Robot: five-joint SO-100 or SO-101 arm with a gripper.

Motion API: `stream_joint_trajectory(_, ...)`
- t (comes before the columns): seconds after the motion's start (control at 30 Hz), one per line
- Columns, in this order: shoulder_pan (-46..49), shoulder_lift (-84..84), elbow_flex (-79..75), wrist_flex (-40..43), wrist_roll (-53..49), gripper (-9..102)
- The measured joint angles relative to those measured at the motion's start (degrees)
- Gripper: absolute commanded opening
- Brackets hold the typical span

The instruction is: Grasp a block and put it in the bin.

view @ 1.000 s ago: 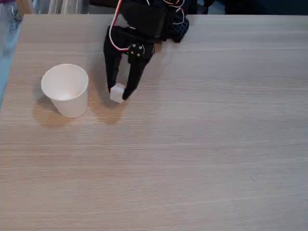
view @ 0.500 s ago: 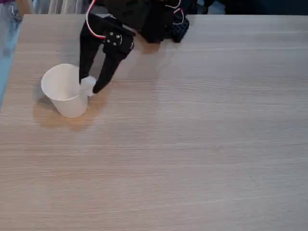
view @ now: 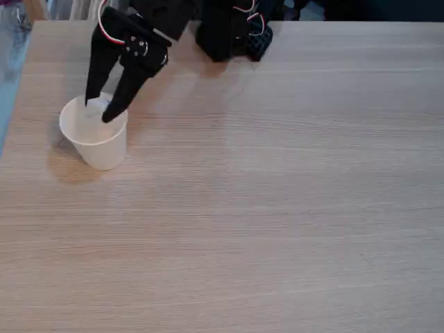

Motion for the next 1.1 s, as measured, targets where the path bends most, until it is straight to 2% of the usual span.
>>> stream_joint_trajectory(0.3,2.02,1.32,4.22,0.18,-0.62,3)
stream_joint_trajectory(0.5,2.55,2.46,5.36,0.18,-1.23,22)
stream_joint_trajectory(0.73,2.37,2.64,5.54,0.18,-1.93,28)
stream_joint_trajectory(0.93,2.37,2.64,5.54,0.18,-2.11,26)
stream_joint_trajectory(1.1,1.93,2.64,5.54,-1.05,-2.20,11)
